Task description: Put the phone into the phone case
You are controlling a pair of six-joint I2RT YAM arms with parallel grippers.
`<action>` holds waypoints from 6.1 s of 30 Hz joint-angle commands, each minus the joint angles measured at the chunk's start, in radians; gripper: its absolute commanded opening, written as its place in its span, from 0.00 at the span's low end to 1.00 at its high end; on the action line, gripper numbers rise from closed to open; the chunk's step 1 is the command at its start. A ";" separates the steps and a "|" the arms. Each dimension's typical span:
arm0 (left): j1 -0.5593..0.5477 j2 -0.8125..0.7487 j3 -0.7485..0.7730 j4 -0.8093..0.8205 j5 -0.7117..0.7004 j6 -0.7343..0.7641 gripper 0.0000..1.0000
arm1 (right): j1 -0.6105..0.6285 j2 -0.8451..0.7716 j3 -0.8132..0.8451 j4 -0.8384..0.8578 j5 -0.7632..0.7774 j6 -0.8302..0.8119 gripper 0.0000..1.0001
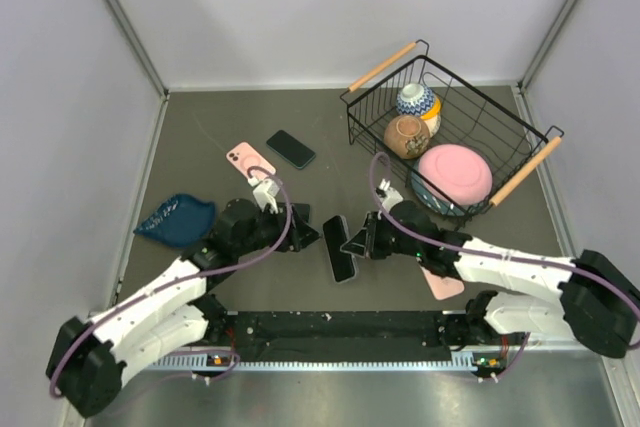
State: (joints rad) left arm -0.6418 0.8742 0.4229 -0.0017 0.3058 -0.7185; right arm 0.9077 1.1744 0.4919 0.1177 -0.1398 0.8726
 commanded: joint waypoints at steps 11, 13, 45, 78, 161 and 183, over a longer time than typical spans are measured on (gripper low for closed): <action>0.010 -0.273 -0.104 0.236 0.203 -0.110 0.70 | 0.008 -0.338 -0.059 0.398 -0.113 0.022 0.00; 0.011 -0.264 -0.113 0.296 0.229 -0.130 0.70 | 0.008 -0.341 -0.072 0.447 -0.151 0.034 0.00; 0.011 -0.215 -0.167 0.643 0.506 -0.208 0.00 | 0.011 -0.378 0.059 0.248 -0.152 -0.059 0.66; 0.011 -0.234 -0.104 0.447 0.411 -0.145 0.50 | 0.008 -0.251 0.082 0.346 -0.287 -0.063 0.00; 0.027 -0.340 0.094 -0.279 -0.353 0.226 0.90 | -0.026 0.133 0.091 -0.104 0.019 -0.026 0.07; 0.027 -0.242 -0.016 -0.146 -0.424 0.238 0.88 | -0.039 0.165 0.142 -0.254 0.106 -0.046 0.38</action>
State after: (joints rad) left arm -0.6167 0.6292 0.4164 -0.2237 -0.0956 -0.4976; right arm 0.8783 1.3621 0.5766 -0.0811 -0.0742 0.8524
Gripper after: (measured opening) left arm 0.882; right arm 0.336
